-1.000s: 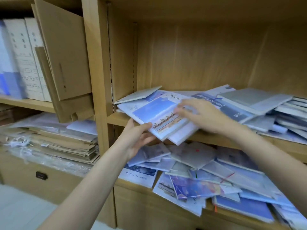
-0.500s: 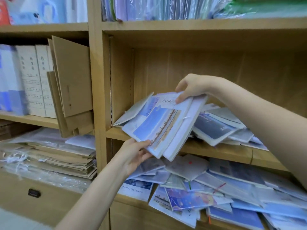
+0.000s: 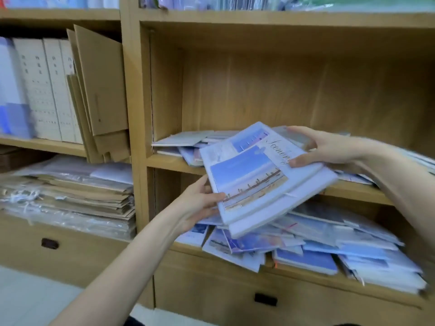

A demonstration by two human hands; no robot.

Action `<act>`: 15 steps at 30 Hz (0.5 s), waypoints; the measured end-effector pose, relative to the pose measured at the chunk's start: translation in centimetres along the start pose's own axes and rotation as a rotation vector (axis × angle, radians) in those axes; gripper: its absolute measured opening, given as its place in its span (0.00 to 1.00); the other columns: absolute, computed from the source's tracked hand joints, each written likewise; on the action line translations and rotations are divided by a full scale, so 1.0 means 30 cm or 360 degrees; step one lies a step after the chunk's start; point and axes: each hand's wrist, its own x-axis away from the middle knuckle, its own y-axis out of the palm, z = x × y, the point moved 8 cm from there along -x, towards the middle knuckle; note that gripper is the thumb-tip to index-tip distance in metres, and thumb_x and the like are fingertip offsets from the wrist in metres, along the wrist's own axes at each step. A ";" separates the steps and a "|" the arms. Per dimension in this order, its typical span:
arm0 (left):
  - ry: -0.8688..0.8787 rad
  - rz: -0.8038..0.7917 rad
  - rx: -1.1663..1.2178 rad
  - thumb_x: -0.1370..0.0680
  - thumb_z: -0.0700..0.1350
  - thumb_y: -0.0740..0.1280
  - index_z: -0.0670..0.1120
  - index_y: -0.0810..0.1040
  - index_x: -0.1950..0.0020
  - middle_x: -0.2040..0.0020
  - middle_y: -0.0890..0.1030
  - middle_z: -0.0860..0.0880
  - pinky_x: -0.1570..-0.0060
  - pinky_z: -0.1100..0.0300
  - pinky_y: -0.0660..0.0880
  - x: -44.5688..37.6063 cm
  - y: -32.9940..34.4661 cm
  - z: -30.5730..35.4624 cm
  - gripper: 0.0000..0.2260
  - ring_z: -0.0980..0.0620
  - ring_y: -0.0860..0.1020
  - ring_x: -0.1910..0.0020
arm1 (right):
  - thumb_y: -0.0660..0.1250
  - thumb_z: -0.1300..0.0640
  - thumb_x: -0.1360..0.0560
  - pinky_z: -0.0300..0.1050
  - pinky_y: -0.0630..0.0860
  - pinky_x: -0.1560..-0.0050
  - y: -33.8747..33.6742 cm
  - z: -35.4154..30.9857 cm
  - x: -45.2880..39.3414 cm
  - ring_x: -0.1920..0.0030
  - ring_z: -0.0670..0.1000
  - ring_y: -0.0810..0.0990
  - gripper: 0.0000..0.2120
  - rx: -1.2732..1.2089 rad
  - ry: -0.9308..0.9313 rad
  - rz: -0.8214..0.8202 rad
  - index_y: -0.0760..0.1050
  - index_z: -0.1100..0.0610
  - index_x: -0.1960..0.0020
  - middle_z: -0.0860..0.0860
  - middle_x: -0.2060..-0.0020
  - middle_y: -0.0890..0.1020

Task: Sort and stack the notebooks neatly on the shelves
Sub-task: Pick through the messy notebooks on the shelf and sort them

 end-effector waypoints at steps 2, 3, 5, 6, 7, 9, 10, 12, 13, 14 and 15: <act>0.0052 0.0019 -0.0113 0.25 0.32 0.66 0.56 0.64 0.28 0.39 0.77 0.46 0.48 0.48 0.79 0.049 -0.035 -0.050 0.30 0.47 0.79 0.44 | 0.71 0.67 0.30 0.38 0.77 0.67 0.100 0.078 0.038 0.61 0.48 0.82 0.42 -0.0402 0.0000 -0.0009 0.53 0.43 0.26 0.52 0.53 0.79; 0.0063 0.0044 -0.0153 0.26 0.32 0.66 0.58 0.63 0.28 0.39 0.77 0.47 0.48 0.47 0.78 0.079 -0.061 -0.084 0.33 0.48 0.79 0.43 | 0.71 0.68 0.30 0.37 0.77 0.66 0.150 0.111 0.043 0.58 0.49 0.82 0.44 -0.0410 -0.0035 0.0026 0.51 0.45 0.25 0.52 0.52 0.79; 0.0031 0.0128 -0.0196 0.28 0.31 0.69 0.60 0.62 0.28 0.38 0.76 0.46 0.47 0.46 0.77 0.143 -0.135 -0.170 0.37 0.47 0.78 0.41 | 0.72 0.67 0.31 0.36 0.77 0.63 0.272 0.154 0.051 0.53 0.50 0.81 0.47 -0.0376 -0.0131 0.0048 0.48 0.46 0.23 0.50 0.48 0.76; -0.0017 0.0158 -0.0232 0.31 0.31 0.71 0.62 0.63 0.29 0.38 0.75 0.46 0.47 0.45 0.77 0.178 -0.173 -0.223 0.38 0.46 0.77 0.41 | 0.73 0.66 0.31 0.35 0.77 0.62 0.344 0.164 0.057 0.53 0.49 0.81 0.47 -0.0398 -0.0184 0.0026 0.49 0.45 0.24 0.49 0.47 0.75; -0.0076 0.0167 -0.0297 0.33 0.33 0.72 0.62 0.63 0.30 0.38 0.73 0.47 0.47 0.46 0.78 0.213 -0.206 -0.279 0.40 0.46 0.77 0.40 | 0.73 0.66 0.32 0.33 0.77 0.60 0.419 0.168 0.063 0.53 0.47 0.81 0.47 -0.0400 -0.0259 -0.0022 0.49 0.43 0.25 0.48 0.46 0.73; -0.0217 0.0179 -0.0415 0.35 0.34 0.71 0.63 0.63 0.30 0.37 0.73 0.50 0.50 0.49 0.79 0.279 -0.268 -0.392 0.40 0.48 0.77 0.41 | 0.74 0.65 0.33 0.31 0.75 0.53 0.570 0.170 0.070 0.48 0.46 0.78 0.44 -0.0399 -0.0411 -0.0136 0.53 0.37 0.31 0.43 0.45 0.71; -0.0292 0.0185 -0.0421 0.33 0.32 0.69 0.63 0.64 0.31 0.38 0.74 0.51 0.51 0.50 0.79 0.301 -0.295 -0.440 0.38 0.49 0.78 0.42 | 0.74 0.66 0.33 0.32 0.74 0.51 0.638 0.178 0.068 0.46 0.47 0.76 0.41 -0.0440 -0.0437 -0.0207 0.55 0.35 0.36 0.39 0.45 0.70; -0.0432 0.0162 -0.0406 0.28 0.28 0.65 0.63 0.68 0.35 0.44 0.79 0.54 0.53 0.53 0.80 0.328 -0.333 -0.506 0.34 0.52 0.81 0.48 | 0.72 0.66 0.31 0.35 0.75 0.50 0.755 0.226 0.046 0.48 0.45 0.77 0.36 -0.0584 -0.0316 -0.0348 0.60 0.38 0.36 0.36 0.48 0.71; -0.0483 0.0137 -0.0416 0.27 0.28 0.64 0.62 0.69 0.37 0.48 0.81 0.56 0.55 0.56 0.80 0.328 -0.348 -0.521 0.31 0.54 0.81 0.51 | 0.72 0.65 0.30 0.33 0.76 0.54 0.795 0.263 0.030 0.51 0.43 0.77 0.34 -0.0641 -0.0198 -0.0381 0.61 0.42 0.33 0.37 0.50 0.72; -0.0524 0.0118 -0.0426 0.27 0.29 0.65 0.62 0.71 0.40 0.50 0.82 0.57 0.55 0.57 0.80 0.318 -0.365 -0.529 0.29 0.56 0.82 0.52 | 0.71 0.65 0.29 0.29 0.75 0.59 0.825 0.305 0.013 0.54 0.40 0.76 0.33 -0.0682 -0.0078 -0.0393 0.61 0.45 0.31 0.39 0.51 0.72; -0.0553 0.0103 -0.0433 0.28 0.30 0.66 0.61 0.73 0.42 0.51 0.82 0.57 0.53 0.56 0.80 0.300 -0.377 -0.530 0.27 0.55 0.82 0.52 | 0.70 0.65 0.28 0.28 0.74 0.63 0.845 0.338 -0.003 0.55 0.39 0.75 0.33 -0.0731 0.0014 -0.0391 0.61 0.46 0.30 0.41 0.50 0.73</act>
